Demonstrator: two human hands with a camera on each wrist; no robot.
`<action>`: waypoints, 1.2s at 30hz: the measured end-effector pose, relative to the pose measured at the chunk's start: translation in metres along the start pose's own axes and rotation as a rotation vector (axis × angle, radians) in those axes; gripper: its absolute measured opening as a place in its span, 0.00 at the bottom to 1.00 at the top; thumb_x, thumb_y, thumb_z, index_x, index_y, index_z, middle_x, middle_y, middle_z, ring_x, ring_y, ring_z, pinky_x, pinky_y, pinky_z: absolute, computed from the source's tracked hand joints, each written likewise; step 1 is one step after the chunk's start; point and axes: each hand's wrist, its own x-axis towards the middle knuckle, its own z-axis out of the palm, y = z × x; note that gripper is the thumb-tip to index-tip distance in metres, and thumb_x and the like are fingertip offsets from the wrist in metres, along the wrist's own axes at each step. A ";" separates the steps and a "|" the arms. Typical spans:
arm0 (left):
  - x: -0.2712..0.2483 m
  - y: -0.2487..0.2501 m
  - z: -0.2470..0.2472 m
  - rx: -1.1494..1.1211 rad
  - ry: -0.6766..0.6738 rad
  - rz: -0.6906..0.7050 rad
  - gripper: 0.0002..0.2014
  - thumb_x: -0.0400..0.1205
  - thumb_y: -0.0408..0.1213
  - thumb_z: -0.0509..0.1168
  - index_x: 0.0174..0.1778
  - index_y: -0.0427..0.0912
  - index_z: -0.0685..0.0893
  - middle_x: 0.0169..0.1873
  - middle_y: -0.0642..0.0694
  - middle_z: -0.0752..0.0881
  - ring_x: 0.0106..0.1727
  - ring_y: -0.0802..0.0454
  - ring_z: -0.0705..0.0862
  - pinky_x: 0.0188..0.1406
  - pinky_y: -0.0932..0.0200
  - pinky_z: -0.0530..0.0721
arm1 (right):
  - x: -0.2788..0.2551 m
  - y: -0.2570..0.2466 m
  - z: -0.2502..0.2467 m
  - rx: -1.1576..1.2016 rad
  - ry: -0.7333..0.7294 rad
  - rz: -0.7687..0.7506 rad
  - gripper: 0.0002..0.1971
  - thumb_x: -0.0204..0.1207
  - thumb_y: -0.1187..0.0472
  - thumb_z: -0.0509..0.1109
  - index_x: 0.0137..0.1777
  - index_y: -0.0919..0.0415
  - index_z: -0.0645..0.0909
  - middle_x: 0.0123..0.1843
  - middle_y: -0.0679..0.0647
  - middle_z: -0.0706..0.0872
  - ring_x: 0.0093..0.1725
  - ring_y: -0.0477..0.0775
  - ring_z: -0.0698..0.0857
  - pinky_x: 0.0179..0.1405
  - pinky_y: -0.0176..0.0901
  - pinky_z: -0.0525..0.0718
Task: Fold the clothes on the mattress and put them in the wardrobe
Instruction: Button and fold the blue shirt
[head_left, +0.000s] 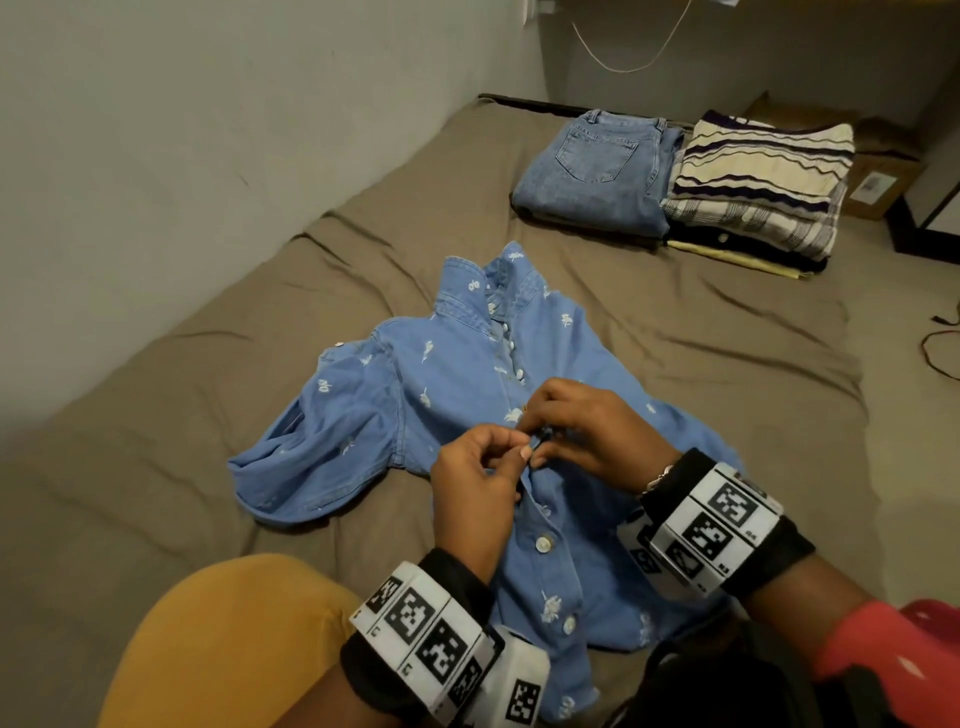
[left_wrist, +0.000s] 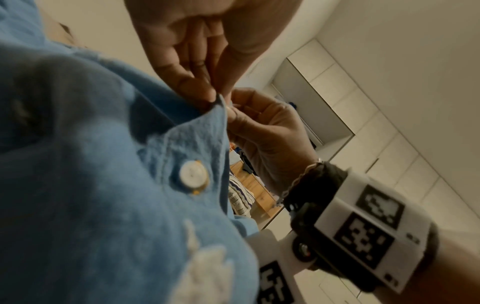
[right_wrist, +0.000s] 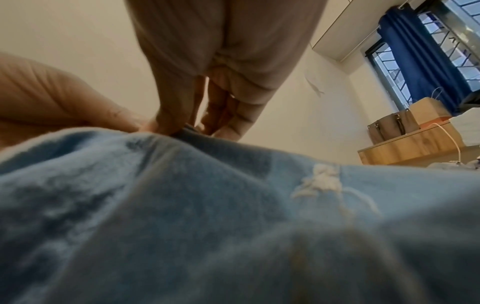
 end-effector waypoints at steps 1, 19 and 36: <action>-0.001 0.000 0.000 -0.017 0.006 -0.012 0.12 0.77 0.24 0.68 0.33 0.46 0.84 0.25 0.54 0.85 0.26 0.60 0.79 0.23 0.67 0.79 | 0.000 0.000 0.000 -0.006 0.007 -0.003 0.14 0.69 0.52 0.74 0.43 0.65 0.85 0.40 0.57 0.83 0.40 0.46 0.77 0.39 0.37 0.77; 0.001 0.004 -0.007 -0.379 -0.148 -0.408 0.09 0.79 0.21 0.62 0.38 0.36 0.82 0.22 0.50 0.85 0.22 0.61 0.80 0.24 0.70 0.80 | -0.013 -0.002 0.014 -0.100 0.178 -0.101 0.05 0.73 0.65 0.64 0.40 0.54 0.72 0.45 0.48 0.77 0.40 0.48 0.77 0.38 0.36 0.76; 0.001 0.009 -0.009 -0.104 -0.153 0.003 0.13 0.79 0.20 0.62 0.37 0.41 0.85 0.24 0.48 0.83 0.21 0.53 0.74 0.24 0.62 0.76 | -0.010 -0.011 -0.002 -0.045 0.222 -0.138 0.05 0.77 0.65 0.64 0.39 0.63 0.77 0.45 0.51 0.78 0.41 0.48 0.78 0.45 0.25 0.72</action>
